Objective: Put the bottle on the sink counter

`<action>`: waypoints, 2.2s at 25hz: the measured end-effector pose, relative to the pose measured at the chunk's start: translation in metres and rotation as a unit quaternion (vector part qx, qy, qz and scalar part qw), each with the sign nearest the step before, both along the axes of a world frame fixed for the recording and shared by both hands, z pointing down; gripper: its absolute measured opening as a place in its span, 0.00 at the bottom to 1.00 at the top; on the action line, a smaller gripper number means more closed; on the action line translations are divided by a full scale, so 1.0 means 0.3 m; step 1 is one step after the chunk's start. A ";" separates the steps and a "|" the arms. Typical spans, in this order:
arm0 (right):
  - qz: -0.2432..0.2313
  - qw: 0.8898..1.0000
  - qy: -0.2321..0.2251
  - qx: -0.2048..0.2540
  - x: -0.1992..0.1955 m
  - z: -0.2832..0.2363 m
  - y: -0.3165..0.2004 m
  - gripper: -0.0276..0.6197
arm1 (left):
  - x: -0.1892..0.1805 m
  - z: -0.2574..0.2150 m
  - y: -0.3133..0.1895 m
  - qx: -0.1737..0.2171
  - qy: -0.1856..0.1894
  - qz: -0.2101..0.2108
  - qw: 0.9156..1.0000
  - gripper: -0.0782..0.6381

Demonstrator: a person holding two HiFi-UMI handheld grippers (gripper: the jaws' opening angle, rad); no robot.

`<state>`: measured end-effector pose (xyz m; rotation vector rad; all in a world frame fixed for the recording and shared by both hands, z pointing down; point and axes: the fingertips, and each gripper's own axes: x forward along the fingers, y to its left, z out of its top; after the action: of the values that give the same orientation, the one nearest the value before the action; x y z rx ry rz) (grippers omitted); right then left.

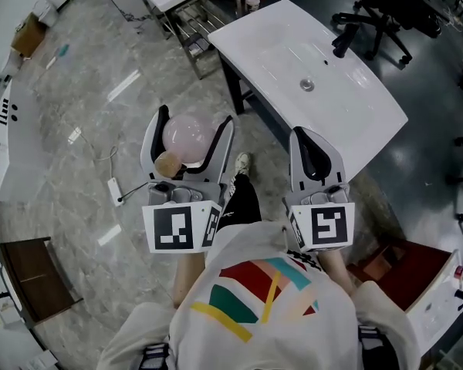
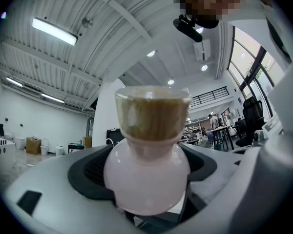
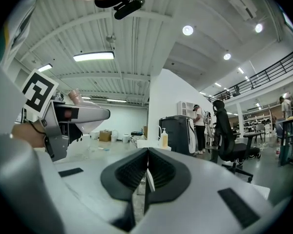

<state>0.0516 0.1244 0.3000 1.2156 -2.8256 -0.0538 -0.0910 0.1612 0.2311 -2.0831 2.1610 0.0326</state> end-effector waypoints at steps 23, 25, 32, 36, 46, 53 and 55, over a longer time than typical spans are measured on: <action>0.057 0.997 0.036 -0.028 -0.426 -0.009 -0.696 0.06 | -0.376 -0.009 -0.794 -0.013 0.018 0.111 0.994 0.67; 0.068 0.996 0.037 -0.033 -0.441 -0.005 -0.742 0.06 | -0.382 -0.002 -0.845 -0.018 0.021 0.124 0.992 0.67; 0.087 0.994 0.055 -0.038 -0.445 -0.011 -0.869 0.06 | -0.362 0.010 -0.974 -0.025 0.031 0.147 0.988 0.67; 0.084 0.995 0.040 -0.032 -0.425 -0.032 -0.922 0.06 | -0.337 0.016 -1.028 -0.032 0.035 0.142 0.989 0.67; 0.091 0.995 0.023 -0.018 -0.391 -0.061 -0.988 0.06 | -0.269 0.009 -1.106 -0.032 0.033 0.149 0.988 0.67; 0.101 0.995 0.022 -0.018 -0.368 -0.058 -1.050 0.06 | -0.224 0.044 -1.184 -0.049 0.025 0.162 0.985 0.67; 0.105 0.994 0.023 -0.028 -0.362 -0.042 -1.067 0.06 | -0.216 0.062 -1.211 -0.059 0.021 0.165 0.984 0.67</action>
<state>-0.0569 -0.1958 0.2873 1.4695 -2.6253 0.0094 -0.1559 -0.2021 0.2498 -2.5077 1.8552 -0.0172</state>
